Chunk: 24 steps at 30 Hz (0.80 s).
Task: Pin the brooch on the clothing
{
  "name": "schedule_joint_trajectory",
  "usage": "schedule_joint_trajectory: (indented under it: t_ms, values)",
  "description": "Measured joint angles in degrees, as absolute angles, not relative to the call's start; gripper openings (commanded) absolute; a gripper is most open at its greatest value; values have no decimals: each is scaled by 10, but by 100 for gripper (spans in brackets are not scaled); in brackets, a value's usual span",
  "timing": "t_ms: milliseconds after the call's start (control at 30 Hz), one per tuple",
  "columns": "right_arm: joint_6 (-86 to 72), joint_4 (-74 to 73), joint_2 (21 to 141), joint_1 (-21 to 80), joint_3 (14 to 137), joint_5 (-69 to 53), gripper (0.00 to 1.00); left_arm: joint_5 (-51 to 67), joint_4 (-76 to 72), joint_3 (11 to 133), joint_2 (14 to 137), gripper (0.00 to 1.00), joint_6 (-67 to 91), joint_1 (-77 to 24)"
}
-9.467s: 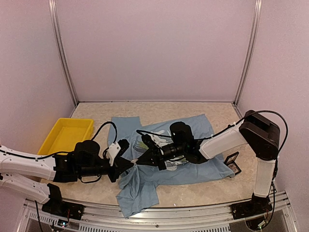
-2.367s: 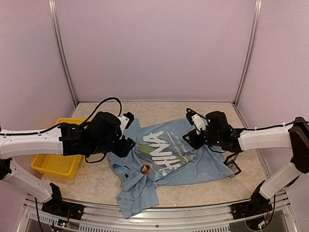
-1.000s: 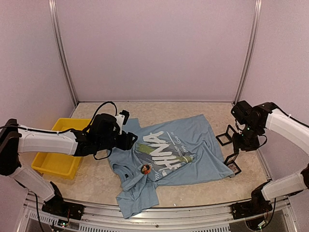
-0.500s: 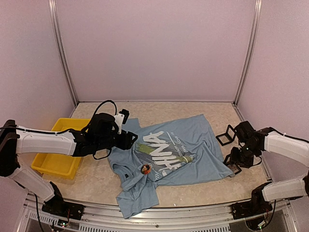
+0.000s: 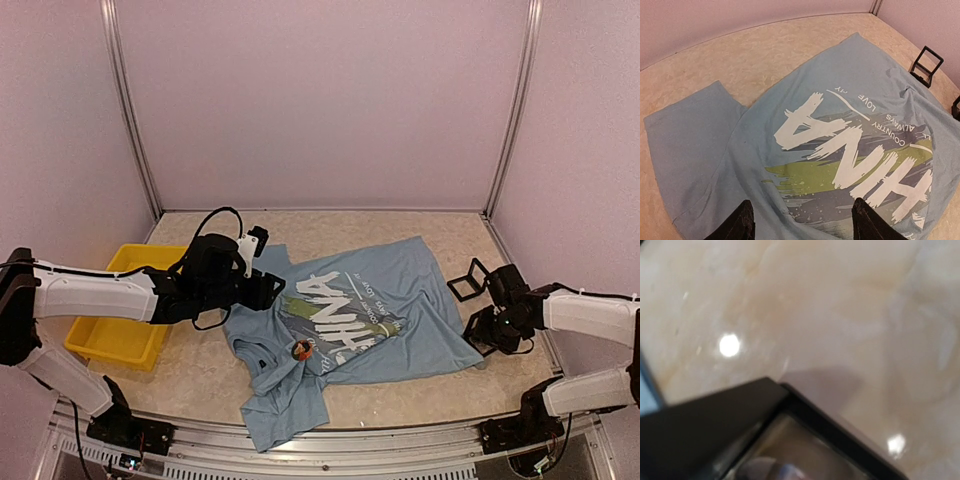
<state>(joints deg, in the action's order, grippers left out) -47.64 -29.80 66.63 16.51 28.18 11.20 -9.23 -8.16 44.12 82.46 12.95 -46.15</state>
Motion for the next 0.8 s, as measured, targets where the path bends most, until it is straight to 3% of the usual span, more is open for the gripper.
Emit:
schedule_joint_trajectory:
  t_ms: [300,667,800]
  values:
    - [-472,-238,692,135,278,146,51,-92,-81,441,828,63,126,-462]
    - [-476,-222,677,133,277,133,31,-92,-81,441,834,63,123,-462]
    - [-481,-213,651,126,275,120,31,-92,-81,441,834,63,123,-462]
